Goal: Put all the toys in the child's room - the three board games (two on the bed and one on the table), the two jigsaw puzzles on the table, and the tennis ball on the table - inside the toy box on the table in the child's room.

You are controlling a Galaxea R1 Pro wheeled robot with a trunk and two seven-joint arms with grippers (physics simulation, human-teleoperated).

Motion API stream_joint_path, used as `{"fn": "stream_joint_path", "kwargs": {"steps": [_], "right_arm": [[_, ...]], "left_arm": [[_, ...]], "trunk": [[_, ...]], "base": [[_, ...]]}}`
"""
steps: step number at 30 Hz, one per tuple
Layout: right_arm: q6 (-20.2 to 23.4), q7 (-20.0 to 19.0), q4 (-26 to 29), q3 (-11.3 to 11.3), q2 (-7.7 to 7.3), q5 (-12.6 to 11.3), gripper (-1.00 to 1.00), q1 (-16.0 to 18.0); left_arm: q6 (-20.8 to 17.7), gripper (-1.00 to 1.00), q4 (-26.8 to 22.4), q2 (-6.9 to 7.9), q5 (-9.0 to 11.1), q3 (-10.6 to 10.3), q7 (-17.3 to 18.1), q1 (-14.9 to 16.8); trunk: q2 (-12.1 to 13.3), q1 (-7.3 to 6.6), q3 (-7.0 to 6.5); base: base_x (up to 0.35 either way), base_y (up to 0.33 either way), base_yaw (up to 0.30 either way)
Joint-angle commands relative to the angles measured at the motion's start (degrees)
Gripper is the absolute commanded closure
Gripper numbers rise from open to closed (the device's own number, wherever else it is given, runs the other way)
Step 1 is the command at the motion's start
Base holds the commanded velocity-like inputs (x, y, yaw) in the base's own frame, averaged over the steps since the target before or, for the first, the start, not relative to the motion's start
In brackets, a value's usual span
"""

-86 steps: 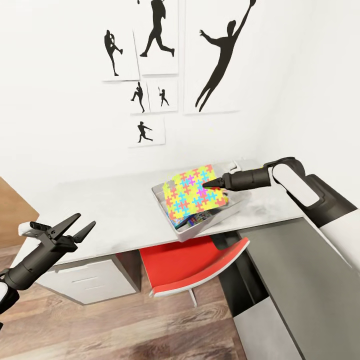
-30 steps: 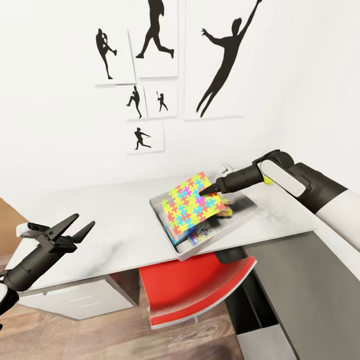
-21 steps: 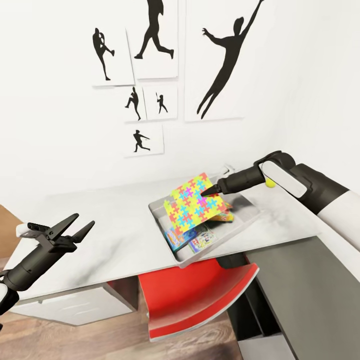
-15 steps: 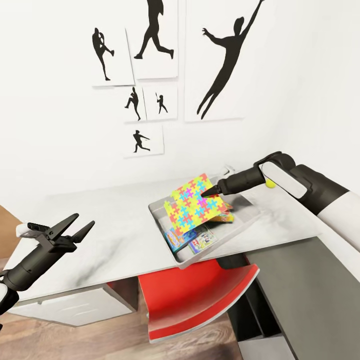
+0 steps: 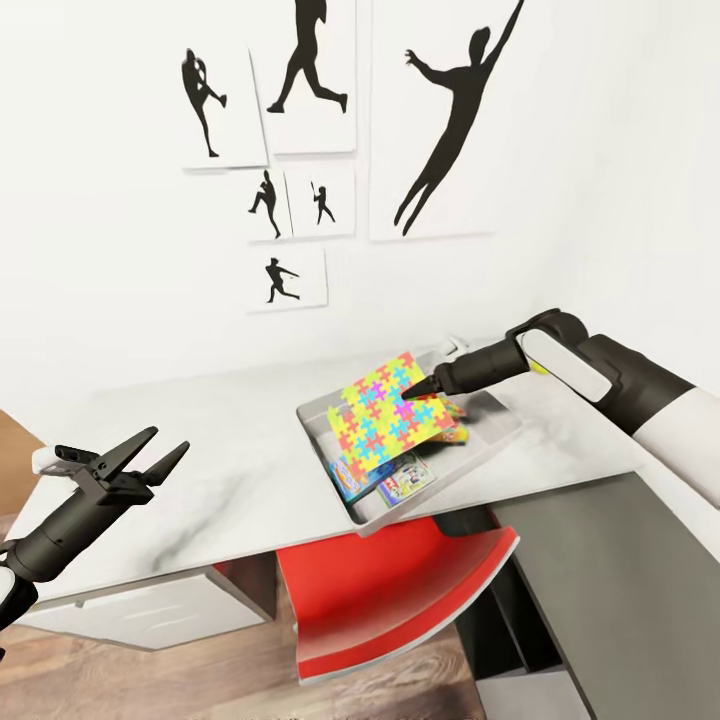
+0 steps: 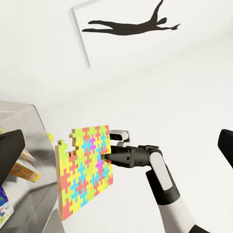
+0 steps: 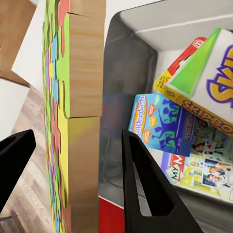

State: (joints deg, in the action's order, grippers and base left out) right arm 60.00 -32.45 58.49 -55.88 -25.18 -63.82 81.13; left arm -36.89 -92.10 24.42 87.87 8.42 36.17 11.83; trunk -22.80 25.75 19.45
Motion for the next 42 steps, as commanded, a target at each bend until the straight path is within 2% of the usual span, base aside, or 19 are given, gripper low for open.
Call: {"fn": "stream_joint_path", "kwargs": {"steps": [1, 42], "right_arm": [[0.0, -0.5, -0.02, -0.15, 0.04, 0.33, 1.0, 0.1], [0.0, -0.51, -0.05, -0.1, 0.16, 0.37, 1.0, 0.08]], "left_arm": [[-0.38, -1.0, -0.01, 0.02, 0.37, 0.02, -0.05, 0.04], [-0.38, -1.0, 0.0, 0.1, 0.36, 0.02, 0.03, 0.04]], "trunk": [[-0.11, 0.03, 0.19], [-0.11, 0.03, 1.86]], "base": [[0.0, 0.0, 0.0], [0.0, 0.0, 0.0]]}}
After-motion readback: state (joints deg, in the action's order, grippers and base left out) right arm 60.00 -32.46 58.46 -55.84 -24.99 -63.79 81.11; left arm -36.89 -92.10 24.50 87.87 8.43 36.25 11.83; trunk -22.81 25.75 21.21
